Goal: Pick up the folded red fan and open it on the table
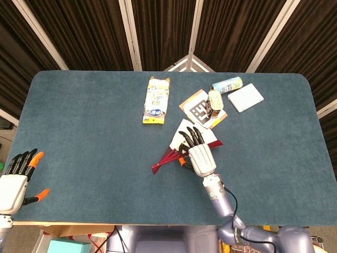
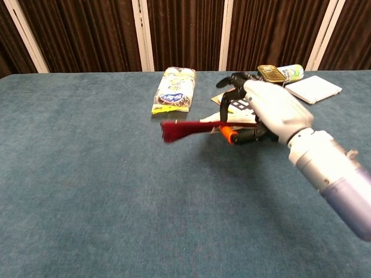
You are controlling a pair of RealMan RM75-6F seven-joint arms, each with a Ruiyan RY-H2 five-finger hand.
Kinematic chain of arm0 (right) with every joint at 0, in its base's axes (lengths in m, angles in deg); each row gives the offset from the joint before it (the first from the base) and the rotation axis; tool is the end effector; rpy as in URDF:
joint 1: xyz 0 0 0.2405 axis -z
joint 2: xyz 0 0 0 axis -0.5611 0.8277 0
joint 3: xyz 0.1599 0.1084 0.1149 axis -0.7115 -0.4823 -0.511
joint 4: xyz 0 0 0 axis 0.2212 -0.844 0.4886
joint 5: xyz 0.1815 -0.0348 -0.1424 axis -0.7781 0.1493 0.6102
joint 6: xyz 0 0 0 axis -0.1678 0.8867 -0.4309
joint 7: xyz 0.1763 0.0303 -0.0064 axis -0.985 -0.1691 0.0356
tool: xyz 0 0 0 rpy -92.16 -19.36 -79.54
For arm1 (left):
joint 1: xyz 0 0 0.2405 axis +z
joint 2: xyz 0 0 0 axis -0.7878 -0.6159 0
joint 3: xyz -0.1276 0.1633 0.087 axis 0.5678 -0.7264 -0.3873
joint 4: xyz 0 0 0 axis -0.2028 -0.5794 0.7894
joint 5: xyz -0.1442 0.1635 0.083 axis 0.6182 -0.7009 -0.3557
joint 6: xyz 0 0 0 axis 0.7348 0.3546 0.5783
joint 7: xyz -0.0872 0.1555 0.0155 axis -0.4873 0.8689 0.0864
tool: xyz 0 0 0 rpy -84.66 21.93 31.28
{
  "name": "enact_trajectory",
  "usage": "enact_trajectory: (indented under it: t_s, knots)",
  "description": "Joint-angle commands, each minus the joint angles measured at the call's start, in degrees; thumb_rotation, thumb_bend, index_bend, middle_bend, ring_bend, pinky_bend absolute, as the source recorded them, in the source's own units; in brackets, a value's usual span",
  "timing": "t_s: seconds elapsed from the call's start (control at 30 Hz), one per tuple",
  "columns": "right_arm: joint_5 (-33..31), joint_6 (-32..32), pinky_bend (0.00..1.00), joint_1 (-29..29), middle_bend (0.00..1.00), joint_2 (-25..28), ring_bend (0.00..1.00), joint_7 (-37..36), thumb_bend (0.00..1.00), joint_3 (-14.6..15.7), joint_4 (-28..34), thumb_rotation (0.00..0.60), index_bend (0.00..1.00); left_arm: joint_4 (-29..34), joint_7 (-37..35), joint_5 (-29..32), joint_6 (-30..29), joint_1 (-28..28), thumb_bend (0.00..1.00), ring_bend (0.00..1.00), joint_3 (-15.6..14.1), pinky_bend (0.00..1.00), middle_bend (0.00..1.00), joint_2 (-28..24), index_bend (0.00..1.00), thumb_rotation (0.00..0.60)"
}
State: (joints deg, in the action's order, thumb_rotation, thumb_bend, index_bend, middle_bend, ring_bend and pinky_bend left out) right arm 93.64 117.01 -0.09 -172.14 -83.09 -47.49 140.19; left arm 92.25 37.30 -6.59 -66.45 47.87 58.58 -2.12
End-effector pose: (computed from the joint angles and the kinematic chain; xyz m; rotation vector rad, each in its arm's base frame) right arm -0.0927 -0.3316 -0.0775 1.5859 -0.8587 1.4400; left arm -0.2683 0.1970 0.1017 -1.4733 -0.8986 -0.9176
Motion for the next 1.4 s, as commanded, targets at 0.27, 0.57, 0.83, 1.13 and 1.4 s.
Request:
enact_trajectory:
  t_s: [0.27, 0.57, 0.83, 1.13, 1.4]
  knots:
    - [-5.9, -3.3, 0.0, -2.3, 0.2, 8.4, 0.0, 7.8, 0.57, -7.4, 12.7, 0.6, 0.73, 4.1, 2.7, -1.8, 0.5, -2.0, 0.05, 0.0, 1.3, 0.0, 0.0, -1.1, 0.03, 0.6]
    - [-9.3, -4.8, 0.0, -4.4, 0.2, 12.3, 0.0, 13.1, 0.57, -11.0, 20.9, 0.6, 0.74, 11.5, 9.4, 1.4, 4.2, -8.8, 0.1, 0.0, 8.9, 0.0, 0.0, -0.9, 0.09, 0.6]
    - [-14.5, -5.5, 0.0, -7.3, 0.2, 13.3, 0.0, 19.4, 0.58, -15.3, 26.7, 0.6, 0.75, 14.5, 16.7, 7.0, 7.2, -14.9, 0.13, 0.0, 14.9, 0.0, 0.0, 3.1, 0.13, 0.6]
    - [-18.6, -5.6, 0.0, -10.2, 0.21, 14.1, 0.0, 24.6, 0.58, -18.0, 28.8, 0.6, 0.75, 14.0, 21.4, 15.8, 9.7, -20.2, 0.27, 0.0, 18.7, 0.0, 0.03, 9.3, 0.23, 0.6]
    - [-20.2, -5.1, 0.0, -11.2, 0.21, 15.5, 0.0, 26.1, 0.58, -17.8, 30.8, 0.6, 0.76, 11.2, 25.9, 23.4, 12.0, -26.3, 0.38, 0.0, 22.5, 0.0, 0.05, 14.9, 0.35, 0.6]
